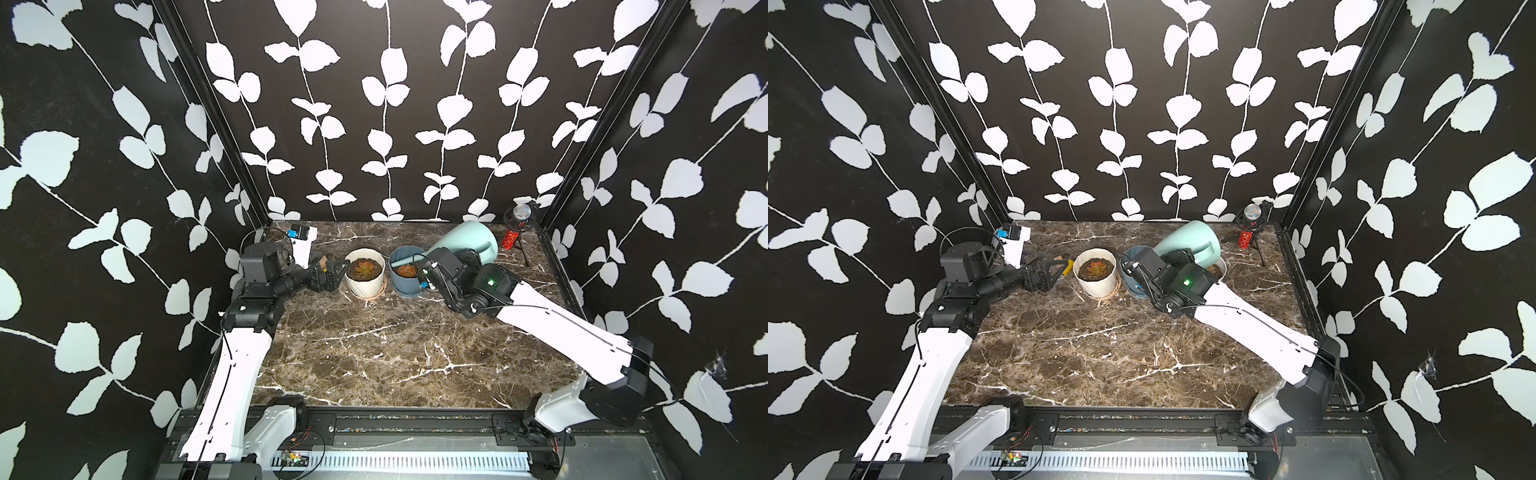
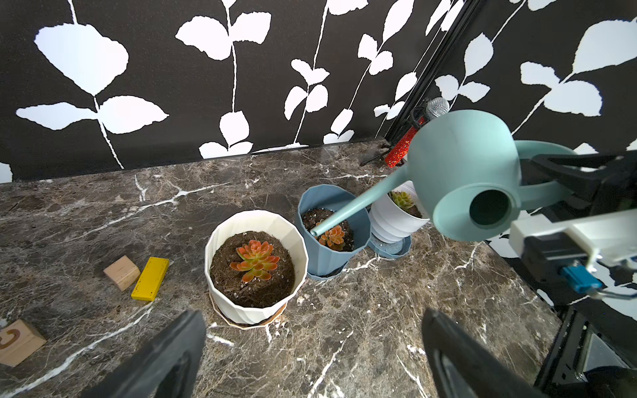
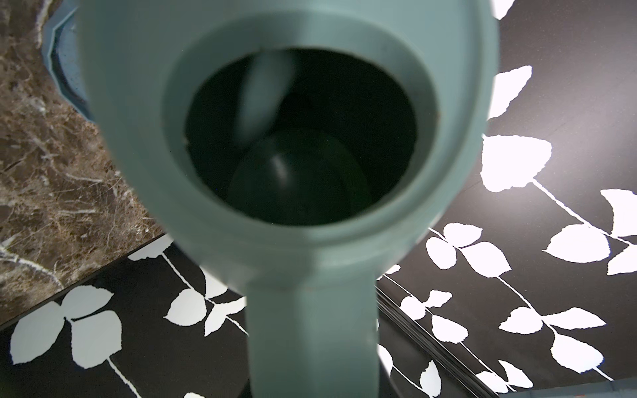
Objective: Water the succulent around the soil edge
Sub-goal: Water the soil of the potted plant with water.
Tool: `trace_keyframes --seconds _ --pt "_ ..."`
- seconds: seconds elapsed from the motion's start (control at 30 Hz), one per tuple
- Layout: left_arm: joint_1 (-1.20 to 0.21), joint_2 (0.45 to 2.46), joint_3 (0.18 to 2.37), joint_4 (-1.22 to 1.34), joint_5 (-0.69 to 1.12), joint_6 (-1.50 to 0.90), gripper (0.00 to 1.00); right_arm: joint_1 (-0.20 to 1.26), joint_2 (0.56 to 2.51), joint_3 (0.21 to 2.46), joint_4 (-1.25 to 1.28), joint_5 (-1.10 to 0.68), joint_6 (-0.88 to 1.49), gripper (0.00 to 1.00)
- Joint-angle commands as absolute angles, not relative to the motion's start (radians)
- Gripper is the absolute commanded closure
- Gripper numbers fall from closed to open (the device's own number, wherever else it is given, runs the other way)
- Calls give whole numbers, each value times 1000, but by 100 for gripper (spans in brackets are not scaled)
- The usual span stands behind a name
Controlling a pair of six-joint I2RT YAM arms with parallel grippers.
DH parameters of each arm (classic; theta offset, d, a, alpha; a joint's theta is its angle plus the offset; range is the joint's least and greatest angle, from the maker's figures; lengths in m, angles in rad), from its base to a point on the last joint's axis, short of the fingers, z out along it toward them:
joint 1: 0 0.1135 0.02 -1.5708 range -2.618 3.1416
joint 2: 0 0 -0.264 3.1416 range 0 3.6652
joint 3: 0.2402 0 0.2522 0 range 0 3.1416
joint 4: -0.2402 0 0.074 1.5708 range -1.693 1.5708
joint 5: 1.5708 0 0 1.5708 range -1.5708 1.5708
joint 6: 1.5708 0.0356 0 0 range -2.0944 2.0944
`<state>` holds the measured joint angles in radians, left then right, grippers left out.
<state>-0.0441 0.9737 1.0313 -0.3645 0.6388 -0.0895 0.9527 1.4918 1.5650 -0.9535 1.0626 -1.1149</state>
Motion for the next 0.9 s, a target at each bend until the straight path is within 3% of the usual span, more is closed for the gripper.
trace_keyframes --seconds 0.0,0.87 --pt "-38 963 1020 -340 657 -91 2 967 1454 1542 -983 1134 -1064 100" --pt "-35 970 1020 -334 667 -95 2 999 1341 1462 -1159 1178 -986 100"
